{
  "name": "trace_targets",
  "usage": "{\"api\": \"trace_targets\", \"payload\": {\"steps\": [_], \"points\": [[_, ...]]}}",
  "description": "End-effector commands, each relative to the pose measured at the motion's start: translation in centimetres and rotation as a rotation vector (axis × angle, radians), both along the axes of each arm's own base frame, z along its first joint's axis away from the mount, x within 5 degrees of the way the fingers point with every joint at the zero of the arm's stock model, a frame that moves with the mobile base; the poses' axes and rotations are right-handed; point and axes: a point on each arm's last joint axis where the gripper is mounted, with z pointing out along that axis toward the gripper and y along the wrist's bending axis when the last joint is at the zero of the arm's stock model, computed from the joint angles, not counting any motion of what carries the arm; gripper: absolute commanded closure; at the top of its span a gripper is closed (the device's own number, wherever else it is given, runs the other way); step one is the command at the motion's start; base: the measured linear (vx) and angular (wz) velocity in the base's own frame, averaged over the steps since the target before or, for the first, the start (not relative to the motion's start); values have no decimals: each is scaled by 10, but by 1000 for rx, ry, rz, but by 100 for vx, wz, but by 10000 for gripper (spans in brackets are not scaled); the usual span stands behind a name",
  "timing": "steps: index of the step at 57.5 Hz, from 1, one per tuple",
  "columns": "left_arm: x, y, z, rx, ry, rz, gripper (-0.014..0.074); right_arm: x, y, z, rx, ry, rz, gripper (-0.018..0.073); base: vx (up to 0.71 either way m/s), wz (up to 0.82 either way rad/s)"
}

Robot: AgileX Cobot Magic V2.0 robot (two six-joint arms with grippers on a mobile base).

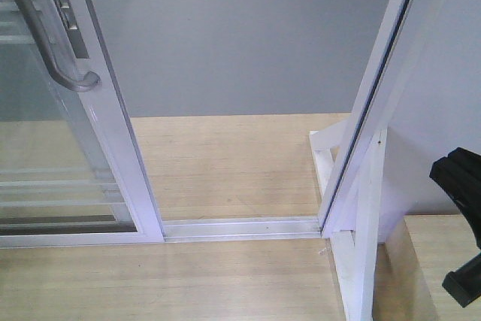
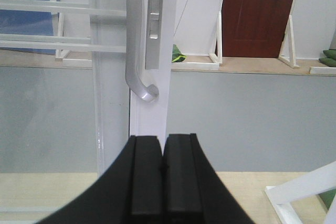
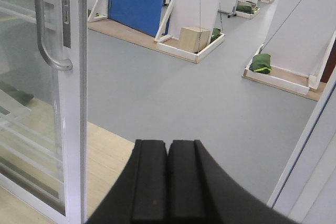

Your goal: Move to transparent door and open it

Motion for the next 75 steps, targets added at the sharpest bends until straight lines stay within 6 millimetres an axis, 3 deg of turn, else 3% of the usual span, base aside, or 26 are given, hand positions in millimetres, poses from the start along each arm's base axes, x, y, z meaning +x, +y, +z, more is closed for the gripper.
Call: {"api": "trace_targets", "payload": {"steps": [1,16,26,35,51,75], "points": [[0,1,4,-15,-70,12,594,1,-1,17,44,-100,-12,564,0,0],[0,1,4,-15,-70,12,594,2,-1,9,18,-105,-14,564,0,0],[0,1,4,-15,-70,12,594,-7,-6,-44,3,-160,-23,564,0,0],[0,1,4,-15,-70,12,594,-17,-16,-82,114,-157,-99,564,0,0],[0,1,4,-15,-69,12,594,-20,-34,-87,194,-115,-403,564,0,0],[0,1,4,-15,-69,12,594,-20,-36,-88,189,-108,-433,564,0,0]]}}
